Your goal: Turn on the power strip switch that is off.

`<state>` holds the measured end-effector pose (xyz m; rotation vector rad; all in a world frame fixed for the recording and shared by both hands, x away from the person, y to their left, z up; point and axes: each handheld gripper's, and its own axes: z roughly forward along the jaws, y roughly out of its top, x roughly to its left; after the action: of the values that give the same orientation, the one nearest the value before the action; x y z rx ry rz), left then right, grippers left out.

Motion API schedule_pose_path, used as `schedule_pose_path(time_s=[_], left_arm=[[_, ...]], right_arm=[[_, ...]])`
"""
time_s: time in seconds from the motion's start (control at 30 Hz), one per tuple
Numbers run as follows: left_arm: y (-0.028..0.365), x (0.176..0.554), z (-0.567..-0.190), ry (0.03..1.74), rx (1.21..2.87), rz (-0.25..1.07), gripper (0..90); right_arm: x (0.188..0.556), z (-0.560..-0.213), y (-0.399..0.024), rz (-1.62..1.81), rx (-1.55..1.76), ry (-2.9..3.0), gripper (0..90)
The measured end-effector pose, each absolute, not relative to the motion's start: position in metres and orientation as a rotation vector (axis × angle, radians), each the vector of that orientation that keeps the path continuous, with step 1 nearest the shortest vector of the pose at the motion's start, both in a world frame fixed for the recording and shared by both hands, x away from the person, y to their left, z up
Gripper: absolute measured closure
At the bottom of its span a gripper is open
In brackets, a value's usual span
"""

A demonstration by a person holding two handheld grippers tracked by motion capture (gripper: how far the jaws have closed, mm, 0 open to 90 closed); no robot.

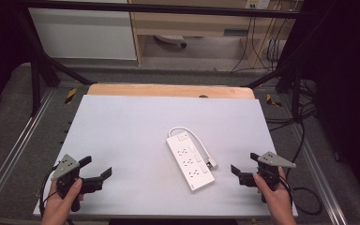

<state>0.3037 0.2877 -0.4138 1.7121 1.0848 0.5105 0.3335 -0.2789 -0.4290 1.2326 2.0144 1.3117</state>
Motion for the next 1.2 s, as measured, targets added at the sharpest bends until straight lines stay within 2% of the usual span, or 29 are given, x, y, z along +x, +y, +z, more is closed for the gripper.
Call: schedule_pose_path(time_s=[0.77, 1.2], left_arm=[[0.288, 0.306, -0.416, 1.116, 1.700, 0.523, 5.6], [0.287, 0.306, -0.416, 1.116, 1.708, 0.522, 5.6]], right_arm=[[0.334, -0.415, -0.271, 1.321, 1.273, 2.024, 3.6], [0.337, -0.396, -0.264, 1.327, 1.278, 2.011, 2.6]])
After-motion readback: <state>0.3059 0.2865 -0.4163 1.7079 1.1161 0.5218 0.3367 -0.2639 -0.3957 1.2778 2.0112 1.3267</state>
